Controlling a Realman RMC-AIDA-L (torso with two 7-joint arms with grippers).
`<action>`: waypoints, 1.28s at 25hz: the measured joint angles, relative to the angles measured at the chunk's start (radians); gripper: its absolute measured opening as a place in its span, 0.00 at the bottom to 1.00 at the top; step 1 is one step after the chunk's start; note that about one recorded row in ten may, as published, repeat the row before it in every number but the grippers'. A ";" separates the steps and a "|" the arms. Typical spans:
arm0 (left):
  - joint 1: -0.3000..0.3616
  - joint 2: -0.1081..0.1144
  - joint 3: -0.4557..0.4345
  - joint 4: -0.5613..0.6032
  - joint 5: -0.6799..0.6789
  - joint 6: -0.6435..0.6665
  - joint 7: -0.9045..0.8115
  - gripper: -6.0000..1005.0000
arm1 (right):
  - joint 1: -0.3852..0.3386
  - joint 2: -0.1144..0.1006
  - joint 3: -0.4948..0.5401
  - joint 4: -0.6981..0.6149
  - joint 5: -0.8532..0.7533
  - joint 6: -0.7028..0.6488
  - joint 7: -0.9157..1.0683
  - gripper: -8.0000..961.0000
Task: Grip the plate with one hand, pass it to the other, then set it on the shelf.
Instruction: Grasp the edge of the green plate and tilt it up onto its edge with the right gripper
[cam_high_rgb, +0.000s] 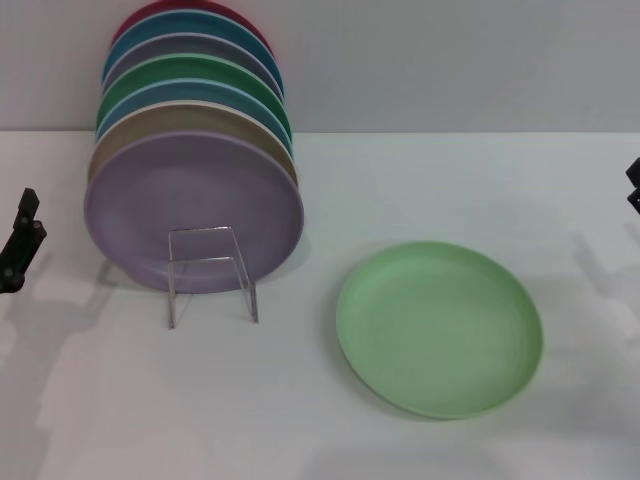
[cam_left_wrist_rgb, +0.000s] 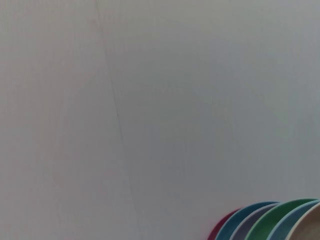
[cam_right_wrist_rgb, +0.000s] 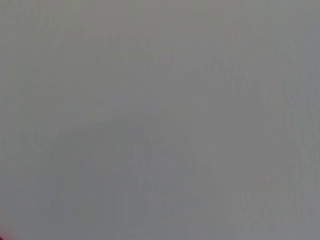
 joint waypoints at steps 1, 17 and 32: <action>0.000 0.000 0.000 -0.002 0.000 0.000 0.000 0.80 | 0.000 0.000 0.000 0.000 0.000 0.000 0.000 0.81; -0.010 0.000 0.001 -0.008 0.000 -0.001 0.000 0.80 | -0.003 -0.014 -0.226 0.561 -0.399 -0.505 0.686 0.80; -0.022 0.000 -0.001 -0.009 0.000 -0.014 0.000 0.80 | 0.100 -0.024 -0.291 1.094 -1.731 -0.319 2.090 0.80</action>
